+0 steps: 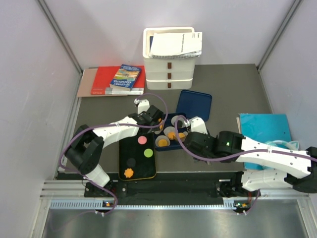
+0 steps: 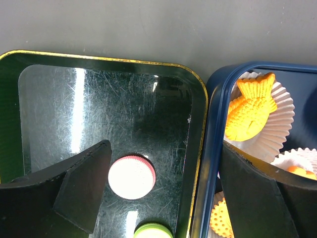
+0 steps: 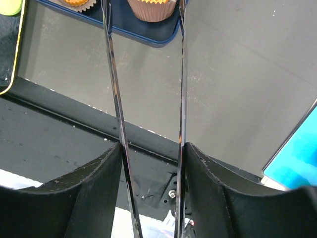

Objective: Pack the cookies

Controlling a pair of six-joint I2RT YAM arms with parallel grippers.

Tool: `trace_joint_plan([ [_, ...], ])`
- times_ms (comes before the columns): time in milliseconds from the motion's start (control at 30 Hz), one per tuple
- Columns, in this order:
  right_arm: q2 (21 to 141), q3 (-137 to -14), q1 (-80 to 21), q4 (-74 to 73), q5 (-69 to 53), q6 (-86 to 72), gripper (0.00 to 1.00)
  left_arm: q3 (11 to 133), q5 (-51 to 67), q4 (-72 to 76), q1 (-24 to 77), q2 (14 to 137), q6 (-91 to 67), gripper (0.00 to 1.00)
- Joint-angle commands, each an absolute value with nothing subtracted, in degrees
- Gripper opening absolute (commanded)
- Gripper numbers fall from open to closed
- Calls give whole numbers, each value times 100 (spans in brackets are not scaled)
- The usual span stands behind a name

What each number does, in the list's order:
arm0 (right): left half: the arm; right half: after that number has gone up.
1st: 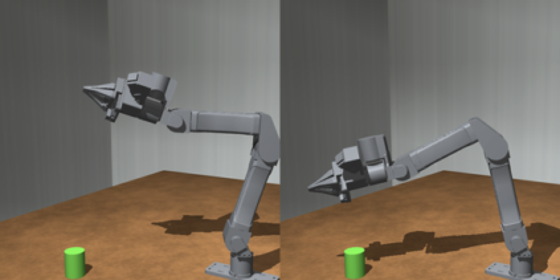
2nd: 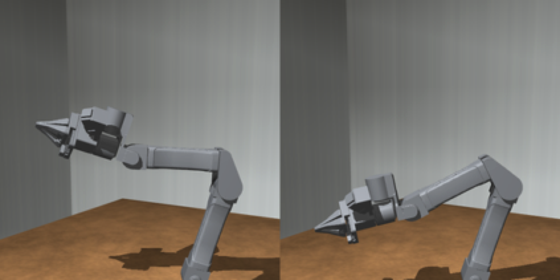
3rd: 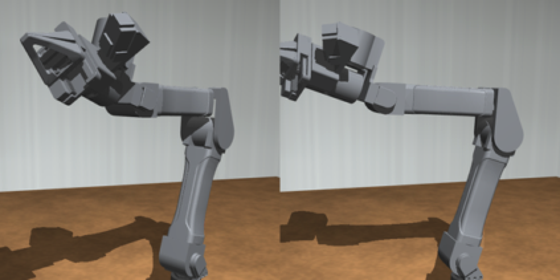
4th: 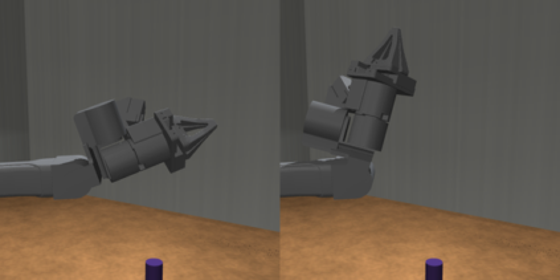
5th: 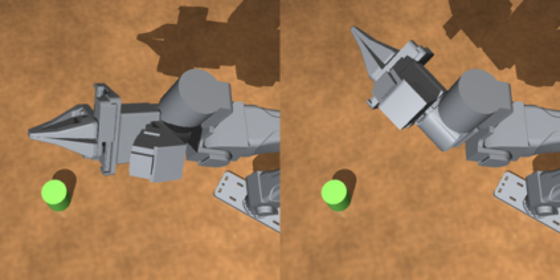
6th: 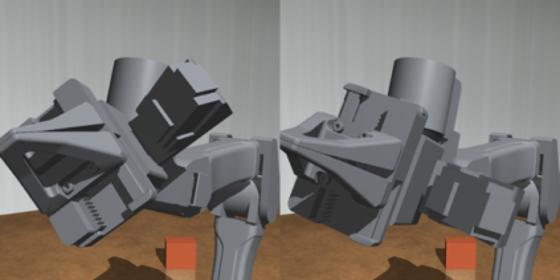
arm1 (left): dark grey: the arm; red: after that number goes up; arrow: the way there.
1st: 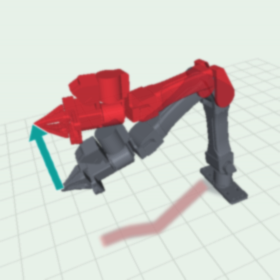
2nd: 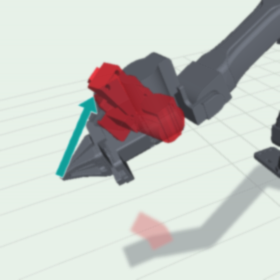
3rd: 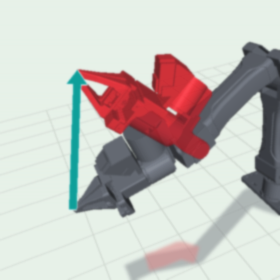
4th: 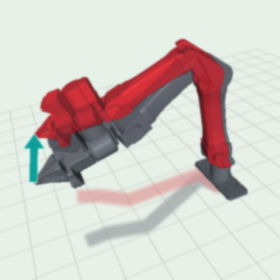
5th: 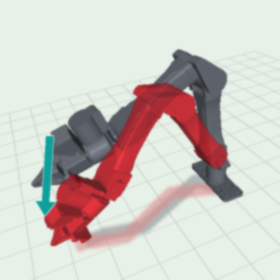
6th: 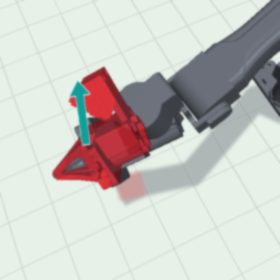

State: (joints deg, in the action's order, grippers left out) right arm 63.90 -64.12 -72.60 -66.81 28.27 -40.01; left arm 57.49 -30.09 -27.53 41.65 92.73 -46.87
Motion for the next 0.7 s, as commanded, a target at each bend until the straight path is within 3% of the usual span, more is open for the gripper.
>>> trace_joint_plan([
  [0,6372,-6530,-7189,-6513,2953,-3964,52,5687,-3173,-2760,4131,9009,-4764,90],
  [400,6118,-6864,-7198,-6654,3339,-3981,52,5669,-3217,-2760,4131,8947,-4816,90],
  [667,5222,-6760,-6936,-6522,4263,-4202,52,5537,-2813,-2725,3868,8570,-4939,91],
])
